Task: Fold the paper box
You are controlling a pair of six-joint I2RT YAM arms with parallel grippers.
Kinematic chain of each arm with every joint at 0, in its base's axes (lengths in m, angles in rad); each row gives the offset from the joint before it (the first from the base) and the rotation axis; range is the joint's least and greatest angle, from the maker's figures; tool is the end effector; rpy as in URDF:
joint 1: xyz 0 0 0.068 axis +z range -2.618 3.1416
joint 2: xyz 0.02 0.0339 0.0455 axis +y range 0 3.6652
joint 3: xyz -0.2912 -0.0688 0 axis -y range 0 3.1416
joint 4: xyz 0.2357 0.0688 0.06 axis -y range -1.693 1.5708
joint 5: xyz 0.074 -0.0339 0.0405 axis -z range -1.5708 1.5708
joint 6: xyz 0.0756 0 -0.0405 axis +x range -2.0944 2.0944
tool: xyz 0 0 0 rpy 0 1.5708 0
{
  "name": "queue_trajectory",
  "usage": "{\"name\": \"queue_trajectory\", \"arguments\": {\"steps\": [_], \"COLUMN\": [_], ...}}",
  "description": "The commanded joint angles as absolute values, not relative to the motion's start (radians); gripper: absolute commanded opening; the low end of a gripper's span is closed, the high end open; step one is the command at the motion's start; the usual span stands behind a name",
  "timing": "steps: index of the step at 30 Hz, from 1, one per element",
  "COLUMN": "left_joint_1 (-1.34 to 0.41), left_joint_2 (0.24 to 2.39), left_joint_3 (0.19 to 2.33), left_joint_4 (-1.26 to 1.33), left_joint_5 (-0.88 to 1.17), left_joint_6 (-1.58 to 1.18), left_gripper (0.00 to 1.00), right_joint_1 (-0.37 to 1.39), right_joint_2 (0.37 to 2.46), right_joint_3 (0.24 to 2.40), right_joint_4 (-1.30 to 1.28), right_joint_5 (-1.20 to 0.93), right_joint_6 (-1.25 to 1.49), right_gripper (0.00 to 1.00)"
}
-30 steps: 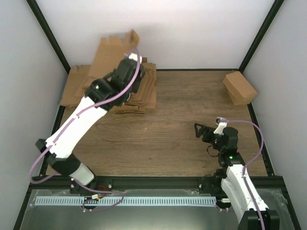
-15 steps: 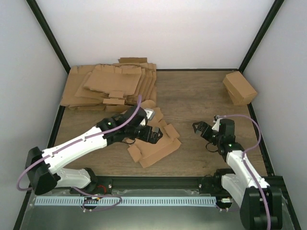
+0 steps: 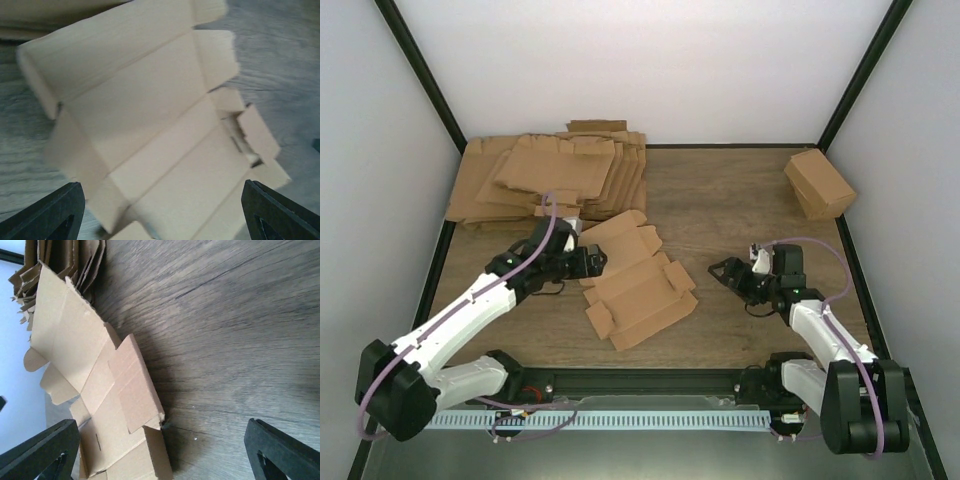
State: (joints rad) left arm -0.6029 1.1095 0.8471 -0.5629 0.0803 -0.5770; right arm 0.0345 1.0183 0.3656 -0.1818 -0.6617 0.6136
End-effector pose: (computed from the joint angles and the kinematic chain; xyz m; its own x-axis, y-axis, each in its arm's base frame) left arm 0.1900 -0.1382 0.2613 -0.8400 -0.0819 -0.5364 0.1811 0.8895 -0.4194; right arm 0.1789 0.0527 0.1669 -0.8586 0.4249 -0.2869 0.0670 0.6477 0.7589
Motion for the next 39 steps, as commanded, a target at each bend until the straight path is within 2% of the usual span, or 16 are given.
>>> {"name": "queue_trajectory", "arguments": {"steps": [1,7,14,23,32,36,39], "left_joint_1": [-0.529,-0.428,-0.354,-0.321,-0.318,-0.319,-0.318], "left_joint_2": [1.098,1.166,1.262,1.389,1.410,1.417,1.417], "left_joint_3": [0.788,0.723,0.717,0.777,0.790,0.808,0.813], "left_joint_4": [-0.490,-0.346,-0.247,-0.217,-0.196,-0.219,-0.239], "left_joint_5": [0.093,0.134,0.209,0.222,0.172,0.128,0.096], "left_joint_6": [-0.562,-0.569,-0.545,-0.471,-0.427,-0.411,-0.408], "left_gripper": [0.89,0.85,0.70,0.59,0.50,0.40,0.24], "right_joint_1": [0.066,0.190,0.270,0.340,0.364,0.365,0.365], "right_joint_2": [1.002,0.954,0.978,1.033,1.111,1.148,1.170], "right_joint_3": [0.388,0.334,0.278,0.272,0.310,0.324,0.337], "right_joint_4": [-0.209,-0.216,-0.154,-0.114,-0.077,-0.067,-0.067], "right_joint_5": [-0.723,-0.636,-0.615,-0.588,-0.582,-0.578,-0.577], "right_joint_6": [0.615,0.686,0.726,0.688,0.618,0.601,0.590], "right_gripper": [0.93,0.91,0.74,0.47,0.39,0.31,0.27]}}
